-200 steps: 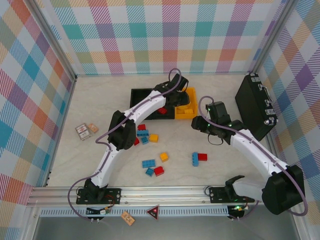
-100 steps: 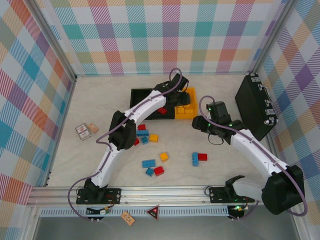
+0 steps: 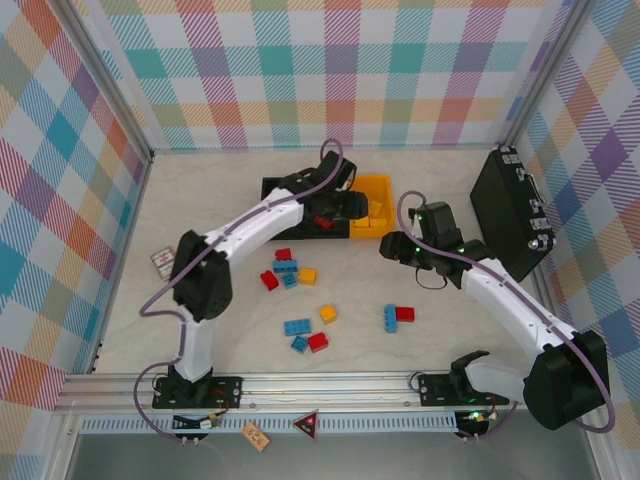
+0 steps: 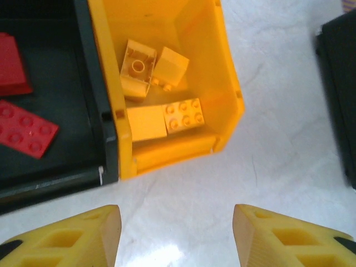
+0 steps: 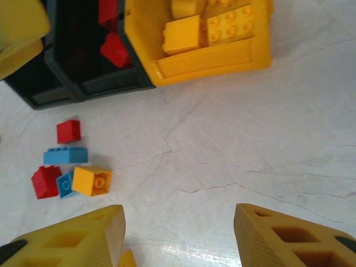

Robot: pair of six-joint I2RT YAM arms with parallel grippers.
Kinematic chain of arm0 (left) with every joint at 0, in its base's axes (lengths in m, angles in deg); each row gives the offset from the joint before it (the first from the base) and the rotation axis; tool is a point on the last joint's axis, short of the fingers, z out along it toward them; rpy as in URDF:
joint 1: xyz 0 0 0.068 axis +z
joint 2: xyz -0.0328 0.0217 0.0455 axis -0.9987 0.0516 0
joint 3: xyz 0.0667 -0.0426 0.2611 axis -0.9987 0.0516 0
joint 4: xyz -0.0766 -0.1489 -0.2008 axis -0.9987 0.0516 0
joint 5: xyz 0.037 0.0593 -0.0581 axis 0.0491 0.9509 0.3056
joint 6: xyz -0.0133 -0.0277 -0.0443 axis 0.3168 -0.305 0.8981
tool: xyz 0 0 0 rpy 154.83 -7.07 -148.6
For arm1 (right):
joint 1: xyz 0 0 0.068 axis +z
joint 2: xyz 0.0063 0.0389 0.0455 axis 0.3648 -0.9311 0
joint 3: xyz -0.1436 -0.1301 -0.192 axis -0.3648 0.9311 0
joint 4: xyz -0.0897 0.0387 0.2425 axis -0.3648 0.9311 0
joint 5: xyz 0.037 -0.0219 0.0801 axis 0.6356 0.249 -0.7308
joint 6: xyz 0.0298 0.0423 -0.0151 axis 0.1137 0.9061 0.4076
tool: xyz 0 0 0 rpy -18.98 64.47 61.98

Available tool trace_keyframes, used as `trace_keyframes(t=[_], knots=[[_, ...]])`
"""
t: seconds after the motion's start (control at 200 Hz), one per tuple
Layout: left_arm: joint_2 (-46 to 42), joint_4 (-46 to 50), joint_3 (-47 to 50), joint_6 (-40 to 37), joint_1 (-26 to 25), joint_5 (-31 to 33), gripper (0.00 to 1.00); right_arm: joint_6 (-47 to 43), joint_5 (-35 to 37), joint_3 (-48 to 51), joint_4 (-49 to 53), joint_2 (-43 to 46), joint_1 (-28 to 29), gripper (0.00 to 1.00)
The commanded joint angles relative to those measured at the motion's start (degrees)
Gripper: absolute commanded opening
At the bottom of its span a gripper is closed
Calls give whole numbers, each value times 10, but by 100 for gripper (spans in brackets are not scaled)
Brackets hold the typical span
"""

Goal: Sort the legos into containers by color
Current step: Place the lego in the container, then pick up the lego from the center of the table.

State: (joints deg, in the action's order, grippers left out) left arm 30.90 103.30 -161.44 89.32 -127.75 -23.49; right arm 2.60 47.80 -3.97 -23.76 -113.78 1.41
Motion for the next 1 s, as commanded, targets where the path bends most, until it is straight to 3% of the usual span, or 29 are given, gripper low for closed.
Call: trace_keyframes(t=[0.0, 0.23, 0.43, 0.995], knots=[[-51, -31, 70, -17, 10, -30, 56, -23, -57, -6, -22, 9, -2, 55], [-125, -26, 201, -26, 18, -22, 57, -37, -92, 17, -48, 10, 18, 55], [-140, -10, 258, -19, 18, 0, 57, -39, -110, 38, -72, 6, 49, 55], [-97, 65, 273, 17, 8, 68, 68, -31, -107, 55, -91, -13, 71, 55]])
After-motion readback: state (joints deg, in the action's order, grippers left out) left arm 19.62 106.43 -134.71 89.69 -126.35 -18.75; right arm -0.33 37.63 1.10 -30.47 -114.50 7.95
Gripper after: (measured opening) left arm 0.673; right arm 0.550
